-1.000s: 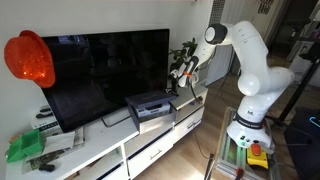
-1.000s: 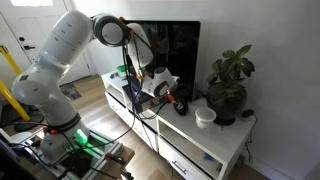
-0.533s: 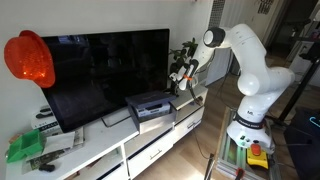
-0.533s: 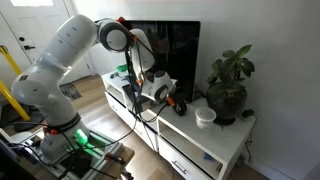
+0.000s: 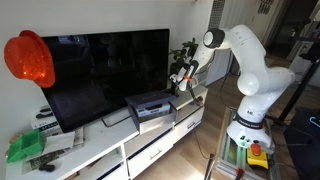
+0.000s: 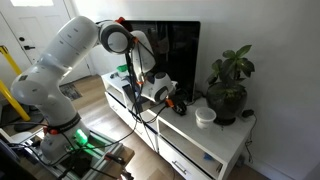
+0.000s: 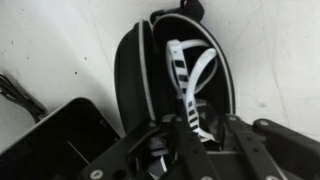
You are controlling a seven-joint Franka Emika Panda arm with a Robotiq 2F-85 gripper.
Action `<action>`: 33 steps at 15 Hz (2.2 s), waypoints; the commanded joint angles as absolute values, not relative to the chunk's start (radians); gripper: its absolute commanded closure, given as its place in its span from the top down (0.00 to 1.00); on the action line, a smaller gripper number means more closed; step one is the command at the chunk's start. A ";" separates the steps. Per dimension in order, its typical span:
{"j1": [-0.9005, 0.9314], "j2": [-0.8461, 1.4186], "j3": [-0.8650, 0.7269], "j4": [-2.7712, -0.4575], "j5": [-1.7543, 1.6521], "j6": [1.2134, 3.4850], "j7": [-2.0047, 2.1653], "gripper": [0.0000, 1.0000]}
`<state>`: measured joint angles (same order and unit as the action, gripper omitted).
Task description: Put the white sunglasses in their case
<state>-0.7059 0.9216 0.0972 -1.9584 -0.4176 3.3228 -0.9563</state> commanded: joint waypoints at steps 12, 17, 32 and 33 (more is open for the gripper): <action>-0.763 0.932 0.151 -1.951 -0.455 3.327 -0.905 0.13; -0.760 0.928 0.150 -1.956 -0.457 3.339 -0.901 0.00; -0.733 0.879 0.131 -2.040 -0.468 3.324 -0.856 0.00; -0.727 0.879 0.125 -2.046 -0.464 3.321 -0.850 0.00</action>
<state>-0.7393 0.9207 0.1425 -1.9952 -0.4386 3.3503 -0.8993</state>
